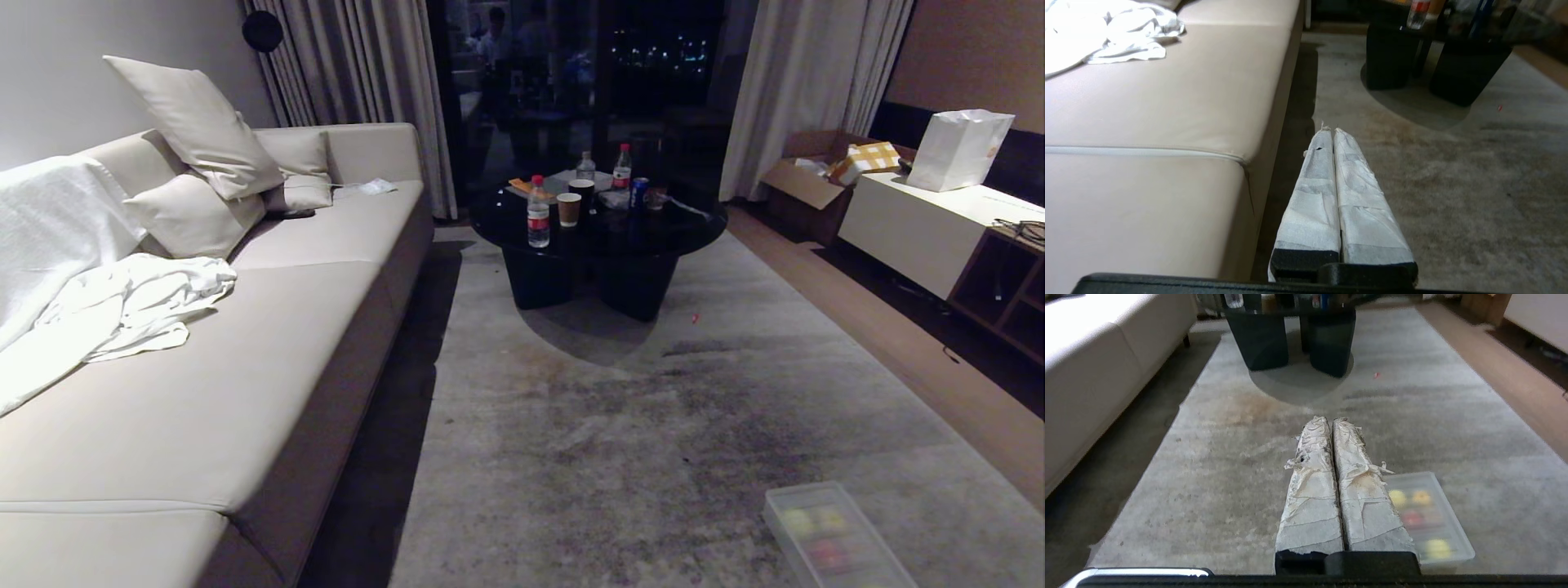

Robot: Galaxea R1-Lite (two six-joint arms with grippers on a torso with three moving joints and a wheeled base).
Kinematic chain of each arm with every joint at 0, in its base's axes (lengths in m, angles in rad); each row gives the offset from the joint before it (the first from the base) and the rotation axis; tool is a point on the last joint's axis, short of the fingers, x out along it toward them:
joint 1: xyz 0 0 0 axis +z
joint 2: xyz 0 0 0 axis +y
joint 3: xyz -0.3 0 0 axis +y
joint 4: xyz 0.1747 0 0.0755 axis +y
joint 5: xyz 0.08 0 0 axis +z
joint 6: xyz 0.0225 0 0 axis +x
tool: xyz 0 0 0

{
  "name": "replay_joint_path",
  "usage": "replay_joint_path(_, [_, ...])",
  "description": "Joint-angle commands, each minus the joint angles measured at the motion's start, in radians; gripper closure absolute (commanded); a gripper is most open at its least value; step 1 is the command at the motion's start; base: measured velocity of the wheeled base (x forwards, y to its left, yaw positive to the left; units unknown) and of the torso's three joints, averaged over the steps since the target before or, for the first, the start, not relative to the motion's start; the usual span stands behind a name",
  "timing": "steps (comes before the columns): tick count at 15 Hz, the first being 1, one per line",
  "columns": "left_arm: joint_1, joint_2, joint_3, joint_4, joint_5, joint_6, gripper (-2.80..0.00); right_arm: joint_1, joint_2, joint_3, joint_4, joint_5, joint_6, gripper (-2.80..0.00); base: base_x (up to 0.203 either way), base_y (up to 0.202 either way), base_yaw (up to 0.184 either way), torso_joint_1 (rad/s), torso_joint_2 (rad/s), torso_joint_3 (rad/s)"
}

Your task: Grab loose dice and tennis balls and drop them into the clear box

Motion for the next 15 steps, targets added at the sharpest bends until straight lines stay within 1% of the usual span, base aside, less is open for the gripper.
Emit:
replay_joint_path(1, [0.0, 0.001, 0.002, 0.0, 0.001, -0.001, 0.0, 0.0, 0.001, 0.011, -0.001, 0.0, 0.0, 0.0, 0.0, 0.0, 0.0, -0.002, 0.0, -0.197])
replay_joint_path(5, [0.0, 0.001, 0.002, 0.0, 0.001, 0.002, 0.0, 0.0, 0.001, 0.011, -0.001, 0.0, 0.0, 0.0, 0.0, 0.0, 0.0, 0.004, 0.0, -0.164])
replay_joint_path(15, [0.0, 0.001, 0.002, 0.0, 0.002, -0.003, 0.0, 0.0, 0.001, 0.011, -0.002, -0.006, 0.0, 0.0, 0.0, 0.0, 0.0, 0.0, 0.0, -0.008])
